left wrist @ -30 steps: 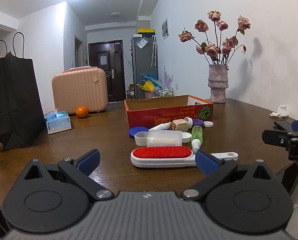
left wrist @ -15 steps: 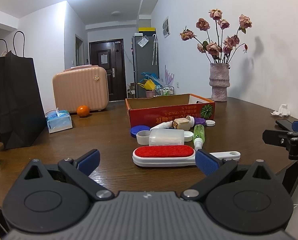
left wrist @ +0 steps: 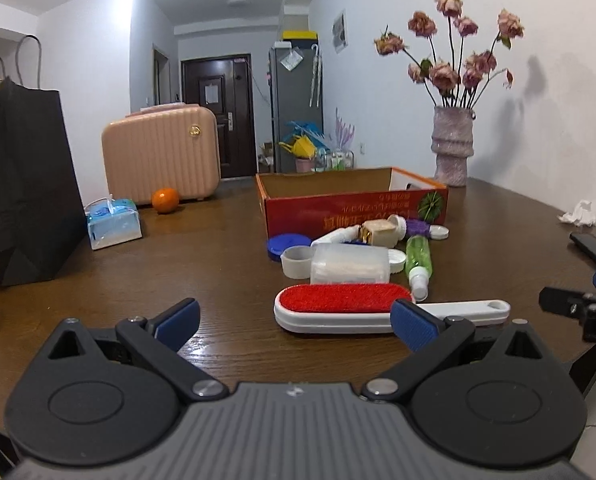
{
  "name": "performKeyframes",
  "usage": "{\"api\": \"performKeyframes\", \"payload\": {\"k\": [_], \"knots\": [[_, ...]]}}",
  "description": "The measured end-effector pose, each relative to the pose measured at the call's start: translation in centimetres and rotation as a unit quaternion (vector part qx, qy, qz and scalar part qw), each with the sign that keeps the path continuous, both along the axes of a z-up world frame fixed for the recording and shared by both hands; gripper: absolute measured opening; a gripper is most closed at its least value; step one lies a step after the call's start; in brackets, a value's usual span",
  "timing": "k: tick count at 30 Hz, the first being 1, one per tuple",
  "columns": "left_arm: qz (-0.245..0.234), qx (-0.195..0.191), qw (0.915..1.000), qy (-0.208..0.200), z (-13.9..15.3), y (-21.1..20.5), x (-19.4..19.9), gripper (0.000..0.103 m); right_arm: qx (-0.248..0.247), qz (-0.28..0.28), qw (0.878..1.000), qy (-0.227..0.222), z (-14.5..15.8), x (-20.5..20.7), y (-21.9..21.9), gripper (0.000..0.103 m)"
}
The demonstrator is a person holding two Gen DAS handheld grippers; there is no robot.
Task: Organize rigid objects
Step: 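Reach the left tool to the red lint brush and grasp it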
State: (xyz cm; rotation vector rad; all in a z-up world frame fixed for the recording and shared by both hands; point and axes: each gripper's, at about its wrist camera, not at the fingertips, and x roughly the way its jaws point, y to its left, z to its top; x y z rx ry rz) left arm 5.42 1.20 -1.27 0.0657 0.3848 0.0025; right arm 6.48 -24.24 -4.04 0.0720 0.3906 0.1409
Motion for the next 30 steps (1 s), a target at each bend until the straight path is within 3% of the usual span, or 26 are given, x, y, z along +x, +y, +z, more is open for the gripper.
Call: {"api": "performKeyframes", "payload": {"k": [4,6,7,10,11,15,18,23,27,30], "knots": [[-0.005,0.008,0.9997,0.023,-0.4,0.6,3.1,0.103,0.028,0.004,0.999,0.024,-0.5,2.5,-0.9,0.102],[-0.020,-0.007,0.9983,0.054,-0.7,1.3,5.4,0.103,0.033,0.023,0.997,0.059,-0.8,4.5,-1.1,0.090],[-0.027,-0.015,0.9975,0.064,-0.8,1.7,6.2,0.103,0.035,0.028,0.996,0.072,-0.9,5.4,-1.2,0.072],[-0.036,-0.039,0.9947,0.088,-0.9,2.9,9.1,0.084,0.037,0.041,0.994,0.097,-1.1,7.5,-1.2,0.048],[-0.038,-0.046,0.9935,0.098,-1.0,3.1,10.0,0.079,0.043,0.049,0.992,0.105,-1.2,8.1,-1.3,0.045],[-0.051,-0.076,0.9850,0.147,-2.0,4.2,13.0,0.071,0.054,0.072,0.986,0.139,-2.1,9.8,-1.1,0.039],[-0.061,-0.091,0.9828,0.149,-2.2,4.5,13.4,0.066,0.060,0.069,0.986,0.141,-2.2,10.7,-1.4,0.040],[-0.046,-0.124,0.9759,0.173,-2.2,5.0,13.3,0.072,0.045,0.065,0.986,0.146,-2.0,12.2,-2.1,0.040],[-0.043,-0.138,0.9732,0.179,-2.4,5.4,12.8,0.072,0.046,0.076,0.986,0.142,-1.6,11.8,-2.0,0.031],[-0.037,-0.150,0.9706,0.185,-2.3,5.6,12.7,0.072,0.041,0.084,0.985,0.147,-1.9,11.5,-1.6,0.031]]}}
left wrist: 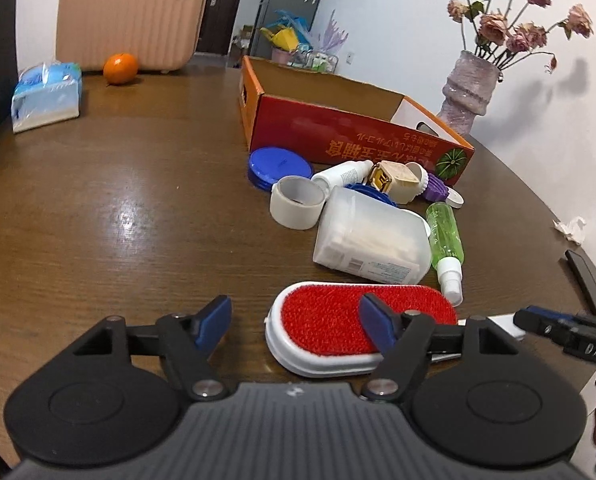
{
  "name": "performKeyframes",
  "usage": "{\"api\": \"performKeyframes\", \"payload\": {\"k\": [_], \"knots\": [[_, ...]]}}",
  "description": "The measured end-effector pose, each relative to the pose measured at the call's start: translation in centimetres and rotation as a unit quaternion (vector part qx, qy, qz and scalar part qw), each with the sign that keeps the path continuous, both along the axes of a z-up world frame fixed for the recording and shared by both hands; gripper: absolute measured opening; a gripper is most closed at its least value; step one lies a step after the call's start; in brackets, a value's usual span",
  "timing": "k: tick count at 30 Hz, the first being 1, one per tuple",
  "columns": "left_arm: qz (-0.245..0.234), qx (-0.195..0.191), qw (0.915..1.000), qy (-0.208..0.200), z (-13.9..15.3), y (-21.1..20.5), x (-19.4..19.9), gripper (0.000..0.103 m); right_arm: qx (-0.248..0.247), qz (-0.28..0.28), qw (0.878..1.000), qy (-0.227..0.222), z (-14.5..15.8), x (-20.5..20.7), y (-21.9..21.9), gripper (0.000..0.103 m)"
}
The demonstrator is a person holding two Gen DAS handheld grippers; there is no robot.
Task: Organize rigid objects
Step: 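Reach the left tool to the red lint brush and grasp it, then carry the lint brush into the cardboard box and open the left tool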
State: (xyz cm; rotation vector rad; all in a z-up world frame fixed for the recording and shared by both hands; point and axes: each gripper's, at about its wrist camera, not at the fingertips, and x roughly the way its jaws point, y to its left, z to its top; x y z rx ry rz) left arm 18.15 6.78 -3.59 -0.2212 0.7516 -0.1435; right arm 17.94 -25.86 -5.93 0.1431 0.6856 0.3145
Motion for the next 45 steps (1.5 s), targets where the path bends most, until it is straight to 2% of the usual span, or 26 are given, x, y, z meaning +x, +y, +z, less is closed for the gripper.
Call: {"api": "performKeyframes", "payload": {"k": [4,6,9,10,11,14,19,23,30,34,38,40,42,45], "knots": [[-0.011,-0.021,0.9996,0.015,0.1,0.4,0.0,0.065,0.009,-0.003,1.000,0.005,-0.2,0.0,-0.1,0.029],[-0.016,-0.044,0.9987,0.020,0.1,0.6,0.0,0.053,0.023,-0.008,1.000,0.010,-0.4,0.1,-0.6,0.031],[-0.007,-0.042,0.9989,0.021,0.2,0.3,-0.2,0.051,0.032,-0.011,0.999,0.010,-0.6,0.1,-0.7,0.029],[-0.003,-0.038,0.9991,0.020,0.3,0.2,-0.4,0.050,0.046,-0.005,0.999,0.008,-0.7,0.0,-0.8,0.017],[-0.002,-0.035,0.9992,0.016,0.4,0.0,-0.7,0.050,0.061,-0.005,0.998,0.009,-0.8,0.1,-0.9,0.013],[0.001,-0.029,0.9996,-0.006,1.2,-0.4,-1.6,0.048,0.055,-0.016,0.998,-0.002,-0.6,-0.3,-0.7,0.012],[-0.009,-0.026,0.9977,-0.061,5.2,-1.2,-0.2,0.047,0.079,-0.030,0.995,-0.050,2.1,0.2,-1.6,0.012],[0.003,-0.030,0.9934,-0.111,9.0,-1.4,4.2,0.048,0.088,-0.019,0.991,-0.103,6.2,5.0,-2.3,0.012],[0.044,-0.036,0.9926,-0.107,10.5,-1.0,14.5,0.047,0.141,-0.027,0.985,-0.092,9.0,17.5,-2.1,0.012],[0.087,-0.043,0.9922,-0.078,8.7,-0.1,19.6,0.047,0.111,0.018,0.992,-0.064,8.2,25.0,-0.6,0.012],[0.081,-0.021,0.9955,-0.044,5.8,-0.9,23.0,0.048,0.091,0.026,0.995,-0.007,5.6,31.2,-0.4,0.012],[0.061,-0.011,0.9975,-0.033,4.8,-1.3,23.7,0.047,0.050,0.038,0.998,0.003,4.7,32.6,0.3,0.011],[0.028,0.009,0.9993,-0.024,4.0,-2.1,24.0,0.050,0.019,0.063,0.998,0.000,4.0,32.2,1.4,0.008],[0.012,0.057,0.9977,-0.034,3.3,-2.9,24.0,0.057,-0.103,0.058,0.993,-0.023,2.8,31.0,4.2,0.012]]}}
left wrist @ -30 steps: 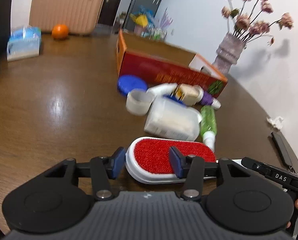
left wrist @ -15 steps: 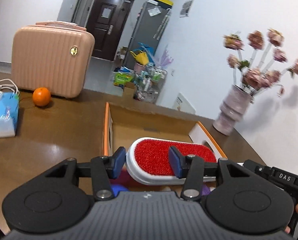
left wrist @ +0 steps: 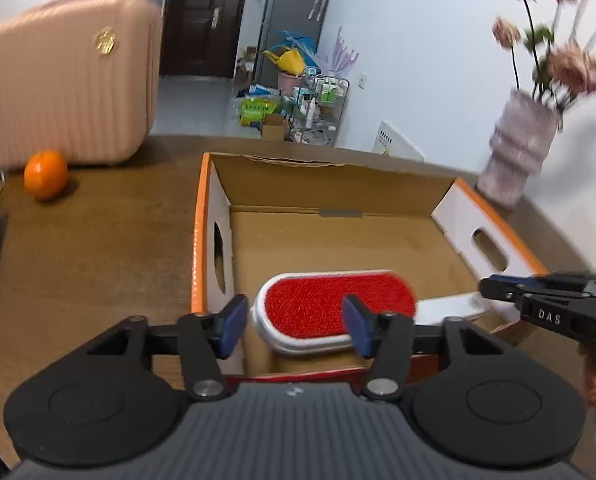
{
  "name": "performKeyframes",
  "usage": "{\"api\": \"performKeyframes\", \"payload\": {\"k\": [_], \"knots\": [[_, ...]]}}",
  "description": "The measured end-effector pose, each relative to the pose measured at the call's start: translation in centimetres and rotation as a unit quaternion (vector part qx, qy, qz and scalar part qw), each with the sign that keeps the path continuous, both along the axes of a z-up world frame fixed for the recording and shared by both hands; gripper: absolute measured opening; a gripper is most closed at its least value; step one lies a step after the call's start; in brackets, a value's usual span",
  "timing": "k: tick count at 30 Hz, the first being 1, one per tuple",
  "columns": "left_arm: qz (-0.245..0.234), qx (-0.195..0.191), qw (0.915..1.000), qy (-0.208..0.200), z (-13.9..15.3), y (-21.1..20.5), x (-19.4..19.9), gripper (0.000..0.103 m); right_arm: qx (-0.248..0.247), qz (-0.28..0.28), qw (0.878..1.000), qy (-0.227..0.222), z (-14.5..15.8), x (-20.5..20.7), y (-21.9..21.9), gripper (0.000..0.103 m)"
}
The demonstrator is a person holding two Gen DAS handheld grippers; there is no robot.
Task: Organize rigid objects
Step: 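Carry the lint brush into the cardboard box and open the left tool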
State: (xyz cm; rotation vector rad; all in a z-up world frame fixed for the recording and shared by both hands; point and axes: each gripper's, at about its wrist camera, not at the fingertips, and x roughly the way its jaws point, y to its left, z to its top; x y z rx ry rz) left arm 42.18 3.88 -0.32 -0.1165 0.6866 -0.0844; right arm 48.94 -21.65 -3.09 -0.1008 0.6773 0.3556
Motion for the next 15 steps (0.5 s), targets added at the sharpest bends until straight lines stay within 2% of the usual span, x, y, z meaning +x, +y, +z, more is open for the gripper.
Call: {"api": "performKeyframes", "payload": {"k": [1,4,5,7,12,15], "knots": [[-0.005,0.004,1.0000,-0.002,-0.2,-0.1,0.1,0.057,-0.004,-0.002,1.000,-0.011,-0.1,-0.3,0.2,0.011],[-0.014,0.018,0.9997,-0.009,-0.5,-0.2,0.1,0.057,0.012,-0.021,1.000,0.001,-0.3,-0.7,-0.1,0.012],[-0.015,0.017,0.9997,-0.009,-0.4,-0.1,0.1,0.057,0.026,-0.029,0.999,0.005,-0.5,-0.7,-0.5,0.017],[-0.016,0.010,0.9998,-0.008,-0.4,0.1,0.2,0.056,0.035,-0.037,0.999,0.005,-0.5,-1.3,-0.8,0.014],[-0.023,0.009,0.9997,-0.009,0.3,-0.2,-0.6,0.058,0.042,-0.062,0.997,-0.001,-0.7,-3.5,-0.9,0.016],[-0.010,0.013,0.9994,-0.029,1.6,0.2,-2.9,0.062,0.018,-0.075,0.996,-0.035,0.9,-5.2,-0.7,0.020]]}}
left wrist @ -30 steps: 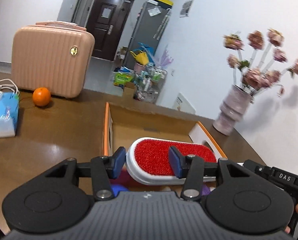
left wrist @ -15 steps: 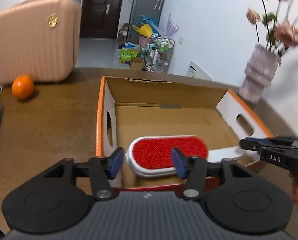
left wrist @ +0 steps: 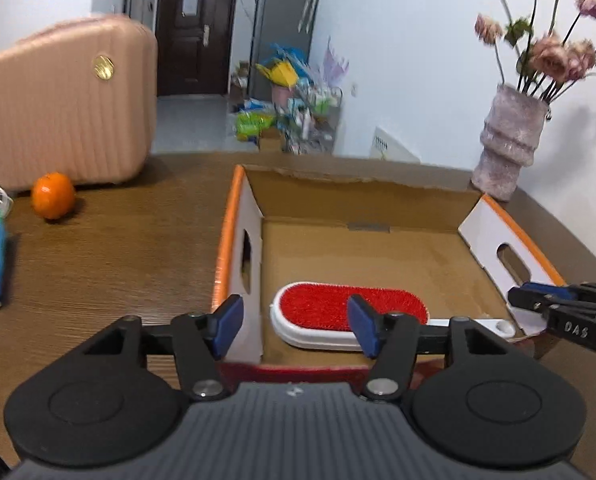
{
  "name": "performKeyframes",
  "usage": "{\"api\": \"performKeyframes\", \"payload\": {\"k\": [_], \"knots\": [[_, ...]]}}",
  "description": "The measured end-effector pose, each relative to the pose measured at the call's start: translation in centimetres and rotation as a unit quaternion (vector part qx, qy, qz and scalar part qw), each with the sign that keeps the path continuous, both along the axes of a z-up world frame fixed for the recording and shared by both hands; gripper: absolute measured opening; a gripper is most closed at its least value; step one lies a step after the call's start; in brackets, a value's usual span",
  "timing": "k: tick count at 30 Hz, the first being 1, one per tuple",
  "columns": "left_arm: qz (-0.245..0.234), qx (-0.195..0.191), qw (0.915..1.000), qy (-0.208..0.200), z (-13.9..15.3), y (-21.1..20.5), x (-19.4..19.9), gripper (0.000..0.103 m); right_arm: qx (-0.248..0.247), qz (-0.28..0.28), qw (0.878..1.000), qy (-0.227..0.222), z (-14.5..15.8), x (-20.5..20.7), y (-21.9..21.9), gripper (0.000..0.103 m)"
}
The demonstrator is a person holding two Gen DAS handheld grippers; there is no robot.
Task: Organize rigid objects
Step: 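Carry the lint brush into the cardboard box and open the left tool, then move the left tool to the white square container and grasp it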
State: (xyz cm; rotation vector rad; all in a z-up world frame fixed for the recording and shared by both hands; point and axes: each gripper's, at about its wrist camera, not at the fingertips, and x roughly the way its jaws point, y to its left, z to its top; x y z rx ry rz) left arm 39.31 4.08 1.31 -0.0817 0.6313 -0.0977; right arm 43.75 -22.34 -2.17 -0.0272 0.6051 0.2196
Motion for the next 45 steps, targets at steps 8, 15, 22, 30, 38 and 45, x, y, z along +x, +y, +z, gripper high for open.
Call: {"api": "performKeyframes", "payload": {"k": [8,15,22,30,38,45], "knots": [[0.008,0.012,0.9987,-0.048,3.4,2.4,-10.1,0.084,0.004,0.014,0.997,-0.072,5.1,-10.8,-0.7,0.051],[0.015,0.048,0.9960,-0.074,1.6,2.1,-21.1,0.093,-0.005,0.019,0.997,-0.080,2.1,-21.8,0.7,0.054],[-0.015,0.017,0.9976,-0.066,-1.0,0.0,-27.7,0.099,-0.022,0.057,0.997,-0.051,-0.8,-29.7,0.6,0.058],[-0.046,0.053,0.9963,-0.051,-2.3,-3.3,-26.1,0.099,0.018,0.041,0.998,-0.040,-1.8,-29.9,-0.2,0.059],[-0.067,0.031,0.9966,-0.036,-3.1,-4.0,-20.3,0.099,0.044,0.069,0.996,-0.031,-1.5,-25.0,0.9,0.029],[-0.089,0.004,0.9958,-0.022,-3.8,-2.2,-16.9,0.092,0.058,0.098,0.993,-0.032,-1.2,-20.3,3.7,0.028]]}}
